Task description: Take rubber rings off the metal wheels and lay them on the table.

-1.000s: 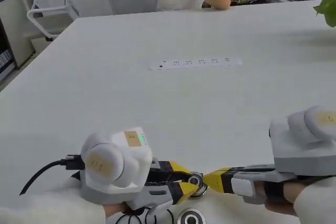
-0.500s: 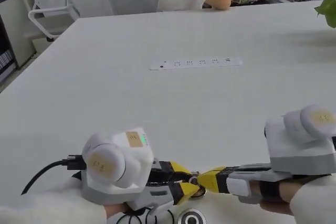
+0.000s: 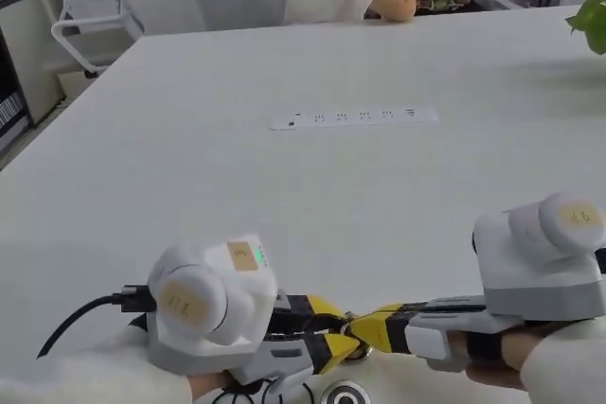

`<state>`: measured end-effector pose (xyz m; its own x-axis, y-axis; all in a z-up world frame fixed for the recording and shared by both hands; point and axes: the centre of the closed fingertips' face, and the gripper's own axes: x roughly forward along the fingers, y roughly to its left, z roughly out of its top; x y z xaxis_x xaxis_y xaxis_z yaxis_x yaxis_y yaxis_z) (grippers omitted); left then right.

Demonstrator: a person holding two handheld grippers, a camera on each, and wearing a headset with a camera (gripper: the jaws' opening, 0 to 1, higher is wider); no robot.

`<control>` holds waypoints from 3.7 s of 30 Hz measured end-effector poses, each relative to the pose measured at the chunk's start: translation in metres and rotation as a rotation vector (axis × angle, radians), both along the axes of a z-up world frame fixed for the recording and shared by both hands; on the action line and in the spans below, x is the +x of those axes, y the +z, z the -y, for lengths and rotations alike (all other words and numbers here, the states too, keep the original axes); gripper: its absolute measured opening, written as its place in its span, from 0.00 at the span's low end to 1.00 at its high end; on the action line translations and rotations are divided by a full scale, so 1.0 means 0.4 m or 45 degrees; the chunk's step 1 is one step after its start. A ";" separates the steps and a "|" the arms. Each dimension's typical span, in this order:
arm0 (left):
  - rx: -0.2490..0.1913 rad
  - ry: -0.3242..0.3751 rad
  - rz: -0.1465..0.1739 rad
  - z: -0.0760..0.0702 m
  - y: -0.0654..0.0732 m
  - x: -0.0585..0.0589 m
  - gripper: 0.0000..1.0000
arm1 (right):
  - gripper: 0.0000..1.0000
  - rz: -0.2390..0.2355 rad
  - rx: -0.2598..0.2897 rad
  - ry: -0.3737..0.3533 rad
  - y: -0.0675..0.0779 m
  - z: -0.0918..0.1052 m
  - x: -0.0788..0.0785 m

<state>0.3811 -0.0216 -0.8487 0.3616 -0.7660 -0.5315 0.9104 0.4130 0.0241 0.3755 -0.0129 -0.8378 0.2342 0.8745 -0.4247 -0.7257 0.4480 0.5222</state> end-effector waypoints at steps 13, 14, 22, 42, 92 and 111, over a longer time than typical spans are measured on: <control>0.003 0.015 0.004 0.002 0.002 0.000 0.13 | 0.00 0.007 -0.004 -0.020 0.012 0.006 0.009; 0.012 0.018 0.011 0.004 0.002 -0.002 0.13 | 0.00 0.013 -0.026 -0.020 0.006 0.011 0.009; 0.036 0.011 0.047 0.005 0.014 -0.001 0.17 | 0.00 0.013 -0.087 -0.039 -0.009 0.027 0.012; -0.012 -0.038 0.137 -0.029 0.187 -0.032 0.52 | 0.00 0.077 -0.094 -0.099 0.055 0.081 0.016; 0.009 0.598 0.180 -0.524 0.305 -0.264 1.00 | 0.00 0.129 -0.090 0.289 0.160 -0.098 -0.115; -0.016 0.701 0.124 -0.551 0.280 -0.302 1.00 | 0.00 0.028 -0.257 0.504 0.021 -0.154 -0.196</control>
<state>0.2602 0.1988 -0.7367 0.7570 -0.4560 -0.4679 0.5539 0.8277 0.0895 0.2970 0.0487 -0.8294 -0.0914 0.7987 -0.5947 -0.8719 0.2244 0.4353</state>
